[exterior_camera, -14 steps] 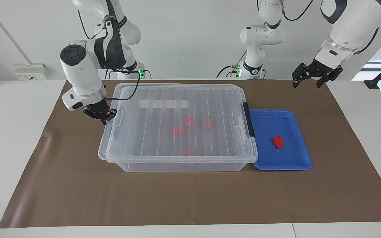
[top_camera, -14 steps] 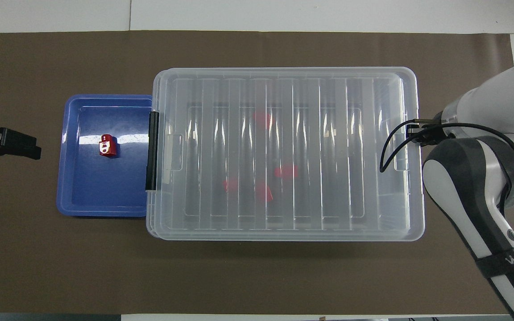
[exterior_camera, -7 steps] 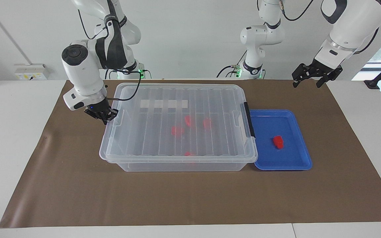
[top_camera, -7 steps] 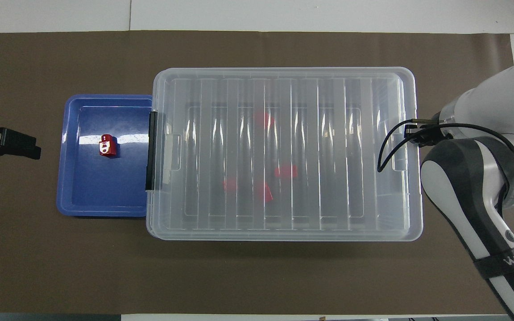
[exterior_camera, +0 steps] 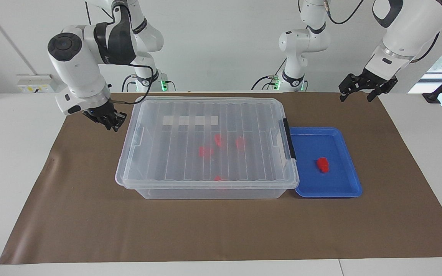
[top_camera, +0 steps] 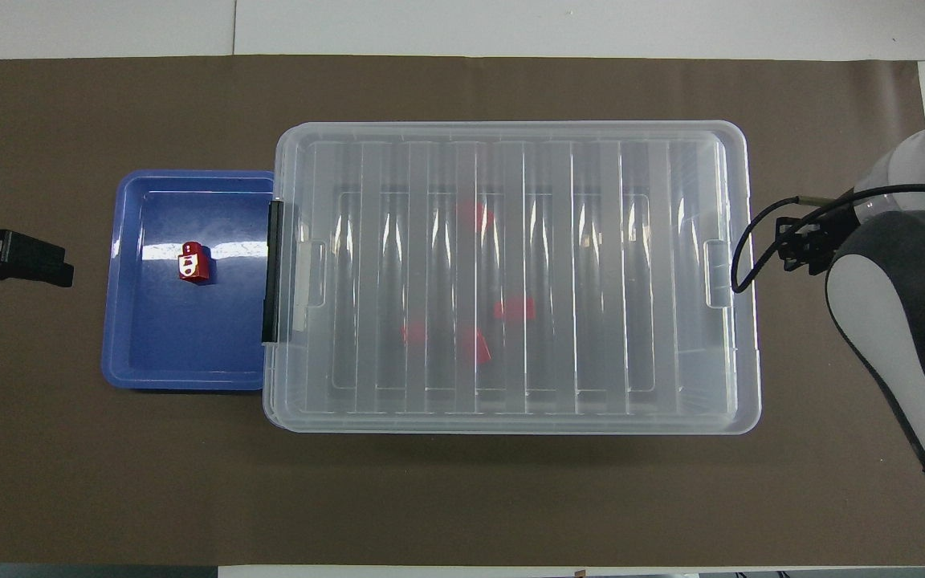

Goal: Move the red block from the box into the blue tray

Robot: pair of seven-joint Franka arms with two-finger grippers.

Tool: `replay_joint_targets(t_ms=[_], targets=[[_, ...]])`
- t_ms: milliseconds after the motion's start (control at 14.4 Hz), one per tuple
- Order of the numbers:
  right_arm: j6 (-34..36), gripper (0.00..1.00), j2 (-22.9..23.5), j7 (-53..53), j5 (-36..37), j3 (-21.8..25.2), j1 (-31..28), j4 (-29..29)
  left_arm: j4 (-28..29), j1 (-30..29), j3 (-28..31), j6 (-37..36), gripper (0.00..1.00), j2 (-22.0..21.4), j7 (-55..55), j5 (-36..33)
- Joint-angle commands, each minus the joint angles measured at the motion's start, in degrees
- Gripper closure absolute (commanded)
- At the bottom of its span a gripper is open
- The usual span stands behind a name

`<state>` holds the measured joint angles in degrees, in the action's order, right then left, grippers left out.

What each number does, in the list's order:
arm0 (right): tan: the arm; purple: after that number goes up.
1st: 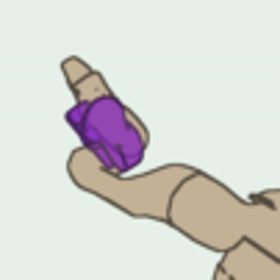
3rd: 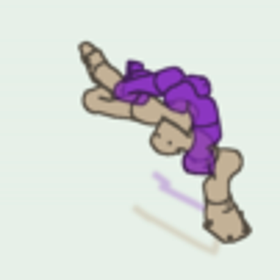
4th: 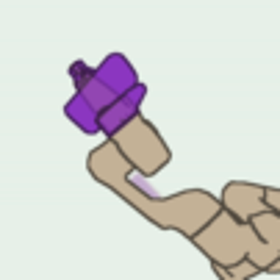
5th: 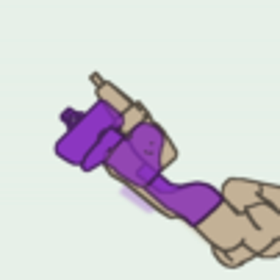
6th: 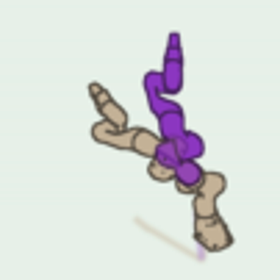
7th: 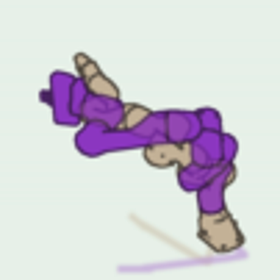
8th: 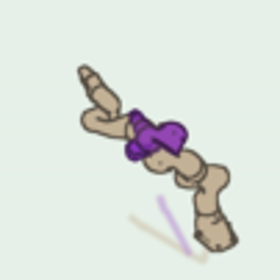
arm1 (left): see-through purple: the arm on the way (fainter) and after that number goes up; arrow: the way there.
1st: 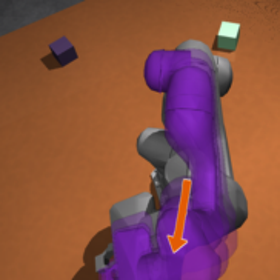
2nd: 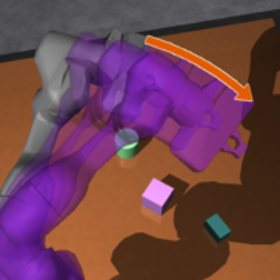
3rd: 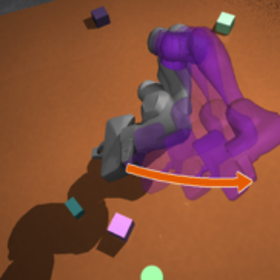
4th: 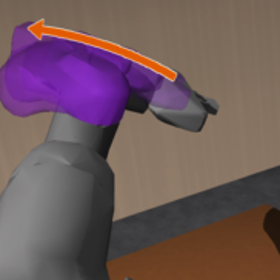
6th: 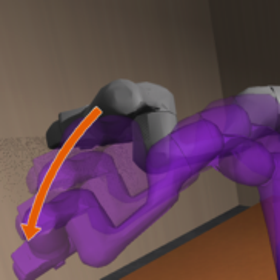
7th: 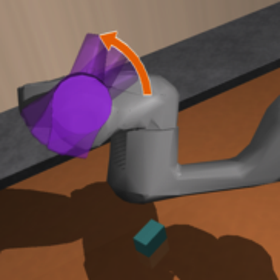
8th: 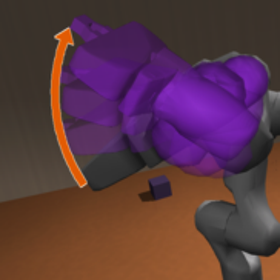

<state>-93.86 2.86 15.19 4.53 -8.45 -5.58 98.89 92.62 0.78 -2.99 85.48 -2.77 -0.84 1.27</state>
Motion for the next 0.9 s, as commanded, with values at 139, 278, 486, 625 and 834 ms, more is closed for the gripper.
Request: replay_joint_targets(t_ms=[139,278,486,625,834], targets=[[8.93,0.0,-0.48,-7.09,-0.93,2.9,-0.57,-9.48,0.28,-0.6,-0.17,0.03,0.0,-0.39,-0.48,0.75],[13.24,0.0,-1.62,-9.3,-2.15,5.27,-0.57,-12.48,0.28,-0.6,-0.17,0.03,0.0,-0.39,-0.48,0.75],[13.71,0.0,-1.97,-14.03,-2.33,10.46,-0.66,-12.68,0.28,-0.6,-0.17,-0.05,0.0,-0.39,-0.48,0.75],[13.17,0.0,-2.33,-15.8,-2.34,10.82,-0.66,-12.4,0.28,-0.6,-0.17,-0.05,0.0,-0.39,-0.48,0.75],[11.68,0.0,-2.07,-15.81,-2.34,10.12,-0.57,-12.4,0.28,-0.6,-0.17,-0.05,0.0,-0.39,-0.48,0.75]])
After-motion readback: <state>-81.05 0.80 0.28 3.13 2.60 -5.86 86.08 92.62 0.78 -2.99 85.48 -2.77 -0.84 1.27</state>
